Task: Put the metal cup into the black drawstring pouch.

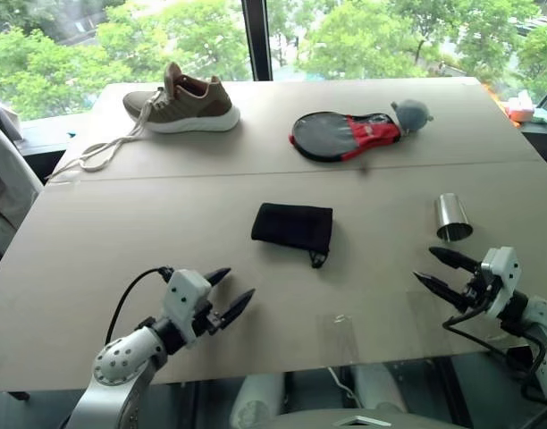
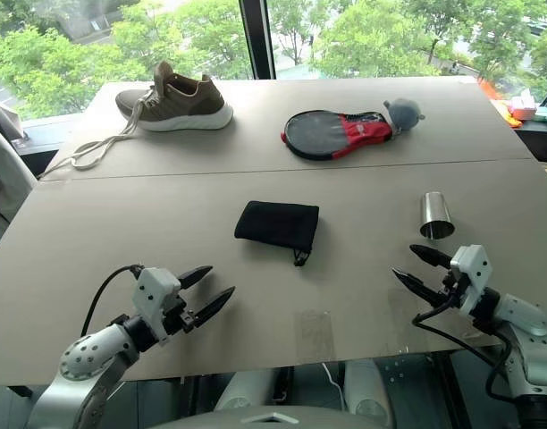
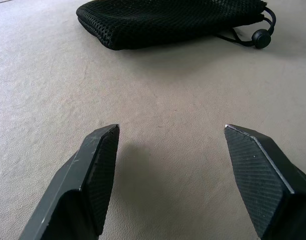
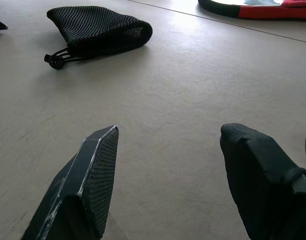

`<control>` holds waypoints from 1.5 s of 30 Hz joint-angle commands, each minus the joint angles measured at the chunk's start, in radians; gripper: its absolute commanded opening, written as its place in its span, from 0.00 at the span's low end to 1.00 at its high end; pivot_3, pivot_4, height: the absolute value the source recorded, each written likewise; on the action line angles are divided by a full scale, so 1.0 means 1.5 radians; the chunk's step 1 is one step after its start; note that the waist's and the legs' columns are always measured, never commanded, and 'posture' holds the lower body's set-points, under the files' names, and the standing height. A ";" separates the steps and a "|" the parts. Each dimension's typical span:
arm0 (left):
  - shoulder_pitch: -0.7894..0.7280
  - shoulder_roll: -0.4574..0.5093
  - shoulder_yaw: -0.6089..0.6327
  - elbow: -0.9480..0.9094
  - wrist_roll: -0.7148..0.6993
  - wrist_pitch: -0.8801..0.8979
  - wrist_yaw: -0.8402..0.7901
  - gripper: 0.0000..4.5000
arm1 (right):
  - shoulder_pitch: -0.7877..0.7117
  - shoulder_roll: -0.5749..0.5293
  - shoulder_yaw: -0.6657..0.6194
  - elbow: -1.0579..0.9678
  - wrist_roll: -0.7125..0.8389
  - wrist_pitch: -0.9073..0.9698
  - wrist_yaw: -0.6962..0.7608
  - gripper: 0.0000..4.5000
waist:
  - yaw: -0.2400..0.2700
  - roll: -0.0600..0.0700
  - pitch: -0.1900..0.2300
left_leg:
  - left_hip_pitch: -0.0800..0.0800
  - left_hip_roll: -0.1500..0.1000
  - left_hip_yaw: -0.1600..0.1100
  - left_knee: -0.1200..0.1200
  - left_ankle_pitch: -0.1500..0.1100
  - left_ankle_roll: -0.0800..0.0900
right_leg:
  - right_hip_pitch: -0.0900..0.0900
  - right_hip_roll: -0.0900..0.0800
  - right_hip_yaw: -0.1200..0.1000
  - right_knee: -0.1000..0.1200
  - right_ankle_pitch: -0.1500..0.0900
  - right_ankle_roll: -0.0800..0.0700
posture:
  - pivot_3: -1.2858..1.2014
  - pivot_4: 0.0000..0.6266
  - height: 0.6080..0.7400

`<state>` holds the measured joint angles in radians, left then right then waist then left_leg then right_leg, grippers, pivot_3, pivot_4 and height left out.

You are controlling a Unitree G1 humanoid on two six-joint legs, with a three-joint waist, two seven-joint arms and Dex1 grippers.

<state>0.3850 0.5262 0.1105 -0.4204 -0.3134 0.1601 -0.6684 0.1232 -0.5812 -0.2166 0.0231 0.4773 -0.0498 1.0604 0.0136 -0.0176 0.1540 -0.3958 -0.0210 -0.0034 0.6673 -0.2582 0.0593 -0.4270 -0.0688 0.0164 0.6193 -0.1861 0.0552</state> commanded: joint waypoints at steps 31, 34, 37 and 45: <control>-0.077 -0.040 -0.078 -0.122 0.045 0.071 0.080 0.76 | 0.010 -0.006 0.000 -0.001 0.044 -0.045 0.112 0.73 | 0.001 0.000 0.000 | 0.000 0.000 0.000 0.000 0.000 0.000 | 0.000 0.000 0.000 0.000 0.001 -0.001 | 0.52 0.24 1.00; -0.108 -0.044 -0.090 -0.124 0.064 0.087 0.102 0.76 | 0.009 -0.005 -0.003 -0.002 0.062 -0.042 0.135 0.73 | 0.000 0.000 0.000 | 0.000 0.000 0.000 0.000 0.000 0.000 | 0.000 0.001 0.000 0.000 0.001 -0.001 | 0.52 0.24 1.00; -0.140 -0.038 -0.070 -0.095 0.073 0.096 0.111 0.76 | 0.009 -0.005 -0.004 0.012 0.064 -0.053 0.154 0.73 | 0.000 0.000 0.000 | 0.000 0.000 0.000 0.000 0.000 0.000 | 0.001 0.002 0.000 0.000 0.001 -0.001 | 0.52 0.24 1.00; -0.383 -0.062 -0.117 -0.025 0.107 0.190 0.148 0.76 | -0.013 0.011 -0.003 0.051 0.058 -0.080 0.168 0.73 | 0.002 0.000 0.000 | 0.001 -0.001 -0.002 0.002 0.000 0.000 | 0.003 0.004 -0.002 -0.001 0.001 -0.001 | 0.52 0.24 1.00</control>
<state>-0.1685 0.4386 -0.0343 -0.4349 -0.1610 0.4176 -0.4526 0.1104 -0.5651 -0.2039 0.1017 0.5511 -0.1462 1.3050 0.0173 -0.0180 0.1544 -0.3945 -0.0226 -0.0071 0.6704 -0.2581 0.0595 -0.4218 -0.0633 0.0131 0.6183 -0.1844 0.0542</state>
